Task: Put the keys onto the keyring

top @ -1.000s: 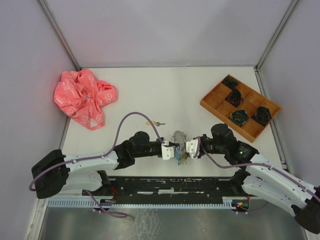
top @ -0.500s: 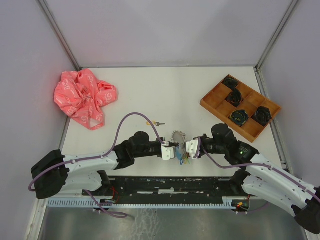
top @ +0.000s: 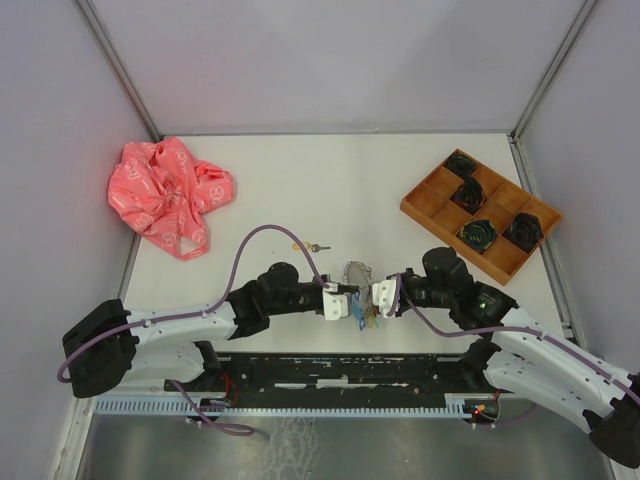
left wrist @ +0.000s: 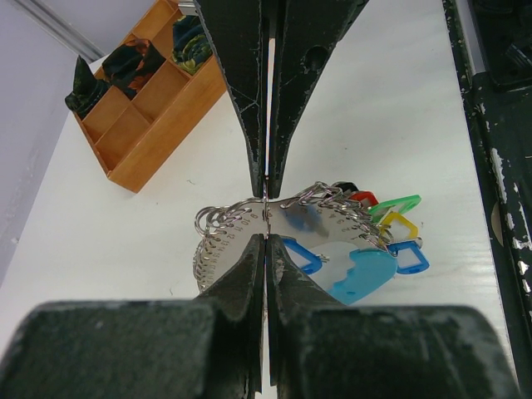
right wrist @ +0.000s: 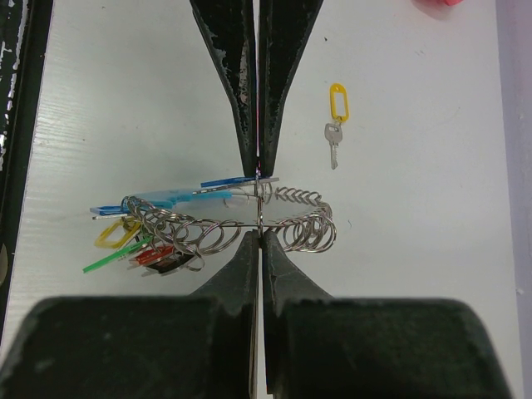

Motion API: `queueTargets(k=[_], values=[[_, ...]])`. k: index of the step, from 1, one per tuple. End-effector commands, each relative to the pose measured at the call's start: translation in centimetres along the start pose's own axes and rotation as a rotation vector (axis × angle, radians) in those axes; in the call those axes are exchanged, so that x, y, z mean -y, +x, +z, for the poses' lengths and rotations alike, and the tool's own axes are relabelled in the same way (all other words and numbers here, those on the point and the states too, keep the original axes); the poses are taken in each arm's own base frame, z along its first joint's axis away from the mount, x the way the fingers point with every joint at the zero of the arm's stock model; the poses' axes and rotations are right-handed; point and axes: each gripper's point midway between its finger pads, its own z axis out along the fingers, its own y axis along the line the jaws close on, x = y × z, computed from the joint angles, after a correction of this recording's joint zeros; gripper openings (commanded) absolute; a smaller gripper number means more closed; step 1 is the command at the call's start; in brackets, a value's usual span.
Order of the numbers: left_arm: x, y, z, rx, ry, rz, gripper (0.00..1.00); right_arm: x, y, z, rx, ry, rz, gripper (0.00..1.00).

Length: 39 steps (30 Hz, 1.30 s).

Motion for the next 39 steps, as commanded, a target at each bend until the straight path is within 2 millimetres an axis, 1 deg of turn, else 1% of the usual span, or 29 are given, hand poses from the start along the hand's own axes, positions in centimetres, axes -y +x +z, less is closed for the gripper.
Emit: queueTargets(k=[1, 13, 22, 39], values=[[-1.77, -3.29, 0.54, 0.098, -0.031, 0.061, 0.03, 1.62, -2.26, -0.15, 0.07, 0.04, -0.048, 0.01], [-1.79, -2.99, 0.63, 0.086, -0.033, 0.059, 0.03, 1.47, -2.43, -0.1, 0.08, 0.031, -0.049, 0.01], [-2.1, -2.64, 0.17, 0.06, -0.052, 0.067, 0.03, 1.62, -2.05, -0.38, 0.058, 0.045, -0.058, 0.01], [-1.98, -3.56, 0.32, 0.101, -0.039, 0.069, 0.03, 1.56, -2.04, -0.22, 0.058, 0.037, -0.053, 0.01]])
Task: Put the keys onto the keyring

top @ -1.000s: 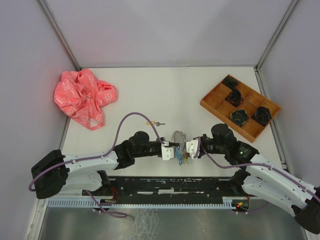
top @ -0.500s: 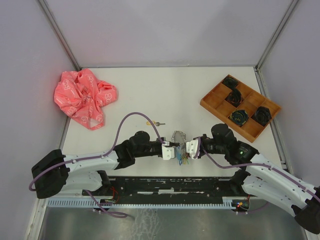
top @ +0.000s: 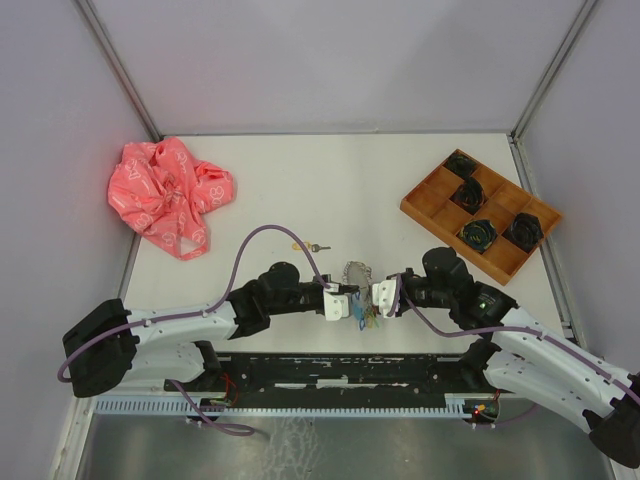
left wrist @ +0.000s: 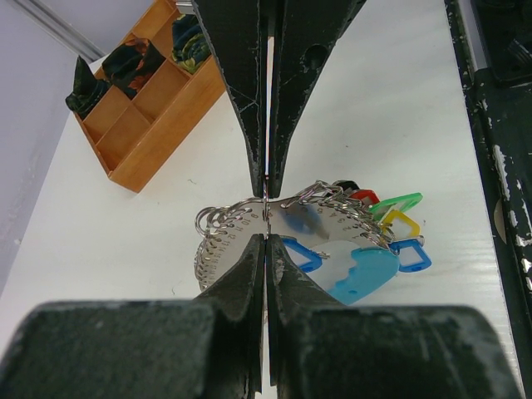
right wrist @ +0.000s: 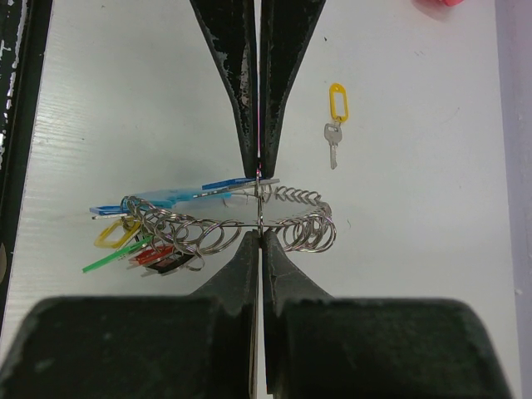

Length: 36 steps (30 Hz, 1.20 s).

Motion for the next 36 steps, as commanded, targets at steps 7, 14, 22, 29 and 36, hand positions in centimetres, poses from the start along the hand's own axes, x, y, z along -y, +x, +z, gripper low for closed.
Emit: queueTargets(k=[7, 14, 22, 29, 36], values=[[-2.0, -3.9, 0.4, 0.119, -0.036, 0.061, 0.03, 1.4, -2.1, -0.1, 0.063, 0.023, -0.053, 0.01], [-1.7, -3.9, 0.7, 0.123, -0.015, 0.055, 0.03, 1.4, -2.2, 0.0, 0.067, 0.019, -0.071, 0.01], [-1.3, -2.9, 0.5, 0.083, -0.012, 0.044, 0.03, 1.2, -2.3, -0.3, 0.077, 0.01, -0.146, 0.0], [-1.4, -2.6, -0.1, 0.058, -0.017, 0.07, 0.03, 1.1, -1.6, -1.0, 0.043, 0.027, -0.254, 0.01], [-1.3, -3.3, -0.1, 0.097, -0.012, 0.079, 0.03, 1.2, -1.7, -1.1, 0.042, 0.016, -0.303, 0.01]])
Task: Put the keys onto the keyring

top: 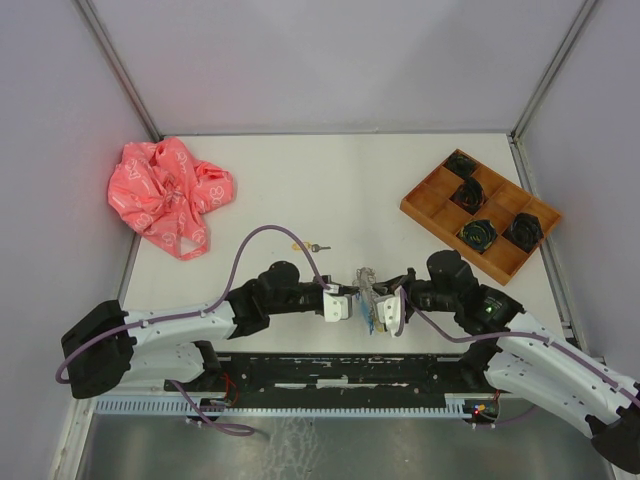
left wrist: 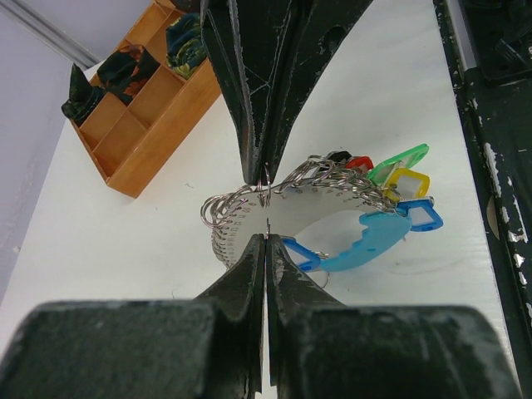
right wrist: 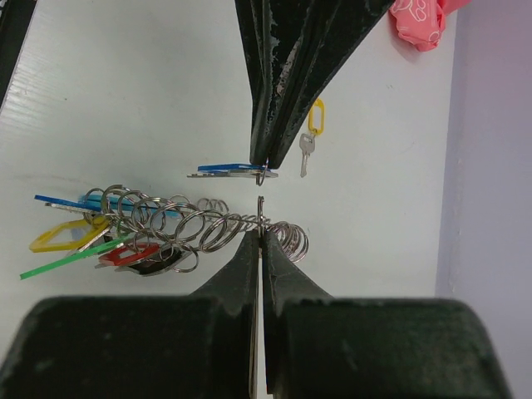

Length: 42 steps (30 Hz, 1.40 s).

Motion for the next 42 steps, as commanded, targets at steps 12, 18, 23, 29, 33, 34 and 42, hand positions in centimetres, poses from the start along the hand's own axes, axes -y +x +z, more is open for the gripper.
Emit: queueTargets(k=[12, 18, 23, 29, 33, 34, 42], values=[[-1.2, -3.7, 0.2, 0.142, -0.02, 0.071, 0.03, 1.3, -0.7, 0.0, 0.019, 0.044, -0.069, 0.01], [-1.0, -3.3, 0.3, 0.131, -0.017, 0.071, 0.03, 1.5, -0.7, 0.0, 0.021, 0.049, -0.051, 0.01], [-0.9, -2.5, 0.4, 0.097, -0.018, 0.071, 0.03, 1.6, -0.6, 0.0, 0.015, 0.056, -0.037, 0.01], [-0.9, -2.0, 0.4, 0.075, -0.022, 0.071, 0.03, 1.7, -0.4, -0.1, 0.004, 0.067, -0.029, 0.01], [-0.9, -2.1, 0.4, 0.077, -0.021, 0.072, 0.03, 1.8, -0.5, 0.0, 0.008, 0.07, -0.022, 0.01], [-0.9, -2.1, 0.4, 0.077, -0.021, 0.073, 0.03, 1.8, -0.5, 0.0, 0.009, 0.071, -0.019, 0.01], [-0.9, -2.3, 0.6, 0.079, -0.023, 0.073, 0.03, 1.8, -0.7, 0.0, 0.018, 0.069, -0.014, 0.01]])
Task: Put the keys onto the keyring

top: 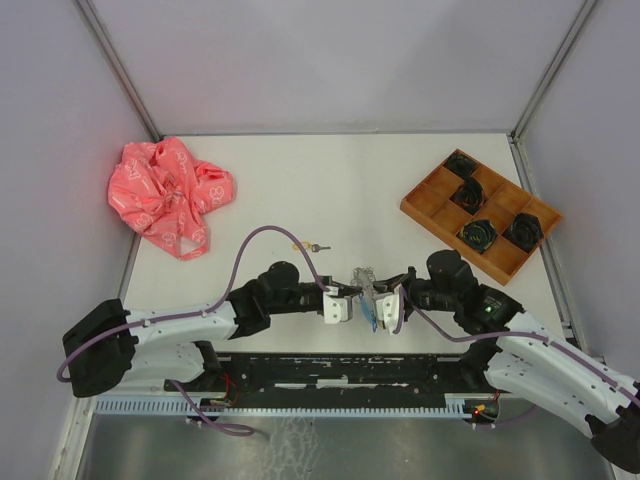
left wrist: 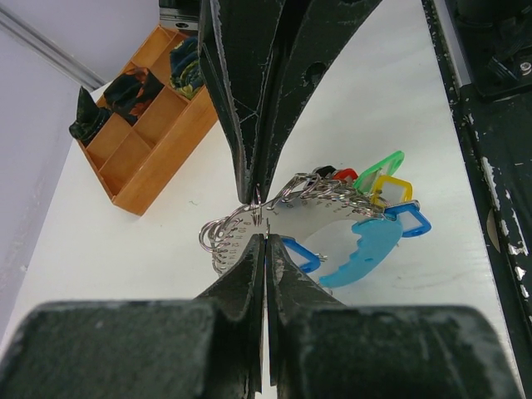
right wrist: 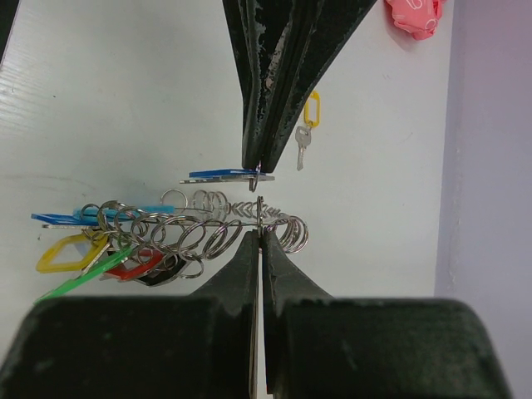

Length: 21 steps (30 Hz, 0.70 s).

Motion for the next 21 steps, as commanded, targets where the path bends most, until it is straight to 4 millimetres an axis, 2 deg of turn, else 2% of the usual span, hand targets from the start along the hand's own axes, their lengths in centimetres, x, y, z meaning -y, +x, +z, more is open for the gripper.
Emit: queueTargets(k=[1, 14, 21], values=[[-0.94, -1.12, 0.31, 0.028, -0.029, 0.052, 0.03, 1.5, -1.06, 0.08, 0.039, 0.054, -0.019, 0.01], [-1.47, -0.64, 0.1, 0.001, -0.065, 0.053, 0.03, 1.39, -1.1, -0.02, 0.04, 0.052, -0.017, 0.01], [-1.37, -1.12, 0.19, 0.019, -0.053, 0.054, 0.03, 1.44, -1.16, 0.05, 0.042, 0.048, -0.014, 0.01]])
